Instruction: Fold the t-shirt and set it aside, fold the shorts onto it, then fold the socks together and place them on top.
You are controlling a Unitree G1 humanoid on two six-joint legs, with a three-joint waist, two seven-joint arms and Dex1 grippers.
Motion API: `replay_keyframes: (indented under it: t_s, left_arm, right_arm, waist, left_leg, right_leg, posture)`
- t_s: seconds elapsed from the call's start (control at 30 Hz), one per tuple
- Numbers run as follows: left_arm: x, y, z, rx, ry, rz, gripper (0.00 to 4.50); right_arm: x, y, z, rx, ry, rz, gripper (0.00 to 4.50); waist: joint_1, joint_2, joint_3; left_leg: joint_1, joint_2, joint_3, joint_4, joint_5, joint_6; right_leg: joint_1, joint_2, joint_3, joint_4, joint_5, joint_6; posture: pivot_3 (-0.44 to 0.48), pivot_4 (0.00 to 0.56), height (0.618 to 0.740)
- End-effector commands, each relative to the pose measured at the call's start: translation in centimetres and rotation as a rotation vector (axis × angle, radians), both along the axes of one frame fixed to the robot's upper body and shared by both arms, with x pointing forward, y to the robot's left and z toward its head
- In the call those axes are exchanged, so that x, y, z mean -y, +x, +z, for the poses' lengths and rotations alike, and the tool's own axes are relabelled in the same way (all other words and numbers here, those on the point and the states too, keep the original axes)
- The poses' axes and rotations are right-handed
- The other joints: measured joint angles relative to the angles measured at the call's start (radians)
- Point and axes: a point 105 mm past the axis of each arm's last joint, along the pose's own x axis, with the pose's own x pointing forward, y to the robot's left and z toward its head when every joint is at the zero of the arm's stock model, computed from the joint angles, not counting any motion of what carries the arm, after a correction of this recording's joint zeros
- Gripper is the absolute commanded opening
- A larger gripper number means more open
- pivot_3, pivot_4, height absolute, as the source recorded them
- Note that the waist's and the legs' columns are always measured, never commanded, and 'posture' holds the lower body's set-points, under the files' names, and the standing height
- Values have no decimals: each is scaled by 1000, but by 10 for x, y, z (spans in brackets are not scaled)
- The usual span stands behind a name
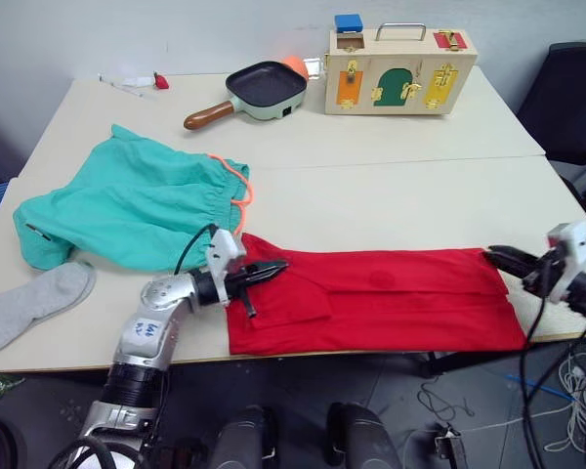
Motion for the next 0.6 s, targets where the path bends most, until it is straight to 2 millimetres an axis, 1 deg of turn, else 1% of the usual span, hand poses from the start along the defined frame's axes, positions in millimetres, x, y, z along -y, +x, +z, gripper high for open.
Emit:
replay_keyframes:
  t_s: [0.03,0.13,0.17,0.23,0.33,0.37,0.5,0.53,0.57,0.6]
  left_arm:
    - [-9,-22,25,69,-41,-106,1492]
    - [-14,-35,29,59,-36,-168,2429]
    - [-15,-41,31,61,-35,-194,2685]
    - [-18,-50,32,72,-22,-232,3377]
    - [-22,-57,27,71,6,-247,4321]
    - [-24,-57,26,65,8,-247,4486]
    - [-24,-65,22,62,17,-249,4486]
    - [-24,-67,22,61,16,-247,4500]
    - [-23,-68,22,61,18,-246,4500]
    - [-23,-68,21,62,23,-245,4500]
  right_arm:
    - [8,-2,15,-85,-102,35,2321]
    - [16,0,15,-203,-158,0,3397]
    - [17,1,13,-236,-183,-2,3687]
    - [15,8,8,-296,-219,-12,4456]
    - [9,17,4,-331,-234,-18,4469]
    - [7,19,3,-338,-236,-15,4469]
    - [-11,34,-2,-359,-199,-1,4469]
    - [-15,36,-2,-361,-186,4,4079]
    - [-17,39,-4,-371,-180,-8,3843]
    - [-17,39,-7,-393,-187,-15,3454]
  waist:
    - [-6,0,0]
    - [-16,0,0]
    - [-17,0,0]
    - [-18,1,0]
    - [-19,1,1]
    - [-19,1,1]
    - [-20,1,1]
    - [-20,1,1]
    - [-20,1,1]
    - [-18,1,1]
  left_leg:
    - [0,0,0,0,0,0]
    - [0,0,0,0,-3,-5]
    - [0,0,0,0,-3,-5]
    - [0,0,0,-1,-3,-6]
    - [-1,0,0,-1,-4,-6]
    - [-1,0,0,-1,-4,-6]
    - [-2,0,0,-1,-4,-6]
    - [-2,0,1,-1,-4,-6]
    - [-2,0,1,-1,-4,-6]
    - [-2,0,1,-1,-4,-6]
  right_leg:
    - [0,0,0,0,0,0]
    - [1,0,0,-2,0,0]
    - [0,0,0,-2,0,0]
    - [0,0,0,-3,0,0]
    - [-1,0,0,-3,0,0]
    - [-1,0,0,-3,0,-1]
    - [-1,0,0,-3,0,-1]
    - [-1,0,0,-3,0,-1]
    - [-1,0,0,-3,0,-1]
    - [-1,0,0,-3,0,-1]
  posture:
    - [0,150,740]
    - [0,150,740]
    - [0,150,740]
    - [0,150,740]
    - [0,150,740]
    - [0,150,740]
    - [0,150,740]
    - [0,150,740]
    - [0,150,740]
    - [0,150,740]
